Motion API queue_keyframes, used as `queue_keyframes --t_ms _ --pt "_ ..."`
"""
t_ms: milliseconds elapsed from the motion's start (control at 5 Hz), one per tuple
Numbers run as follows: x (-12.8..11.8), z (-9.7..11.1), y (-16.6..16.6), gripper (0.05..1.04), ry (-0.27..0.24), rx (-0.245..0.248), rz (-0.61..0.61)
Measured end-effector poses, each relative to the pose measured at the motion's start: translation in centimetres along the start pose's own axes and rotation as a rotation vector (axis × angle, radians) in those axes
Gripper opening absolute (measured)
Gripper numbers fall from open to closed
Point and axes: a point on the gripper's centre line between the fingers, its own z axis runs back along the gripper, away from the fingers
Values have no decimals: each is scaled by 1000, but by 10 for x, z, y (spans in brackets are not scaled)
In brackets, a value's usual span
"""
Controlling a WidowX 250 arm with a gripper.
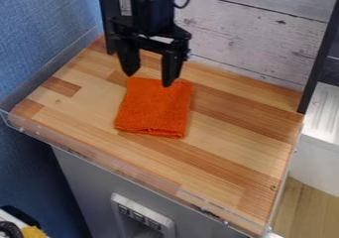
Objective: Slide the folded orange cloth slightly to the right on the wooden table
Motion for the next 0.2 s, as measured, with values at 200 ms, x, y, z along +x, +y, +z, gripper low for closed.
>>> queue_keyframes --t_ms 200 --pt "-7 5 10 995 6 4 6"
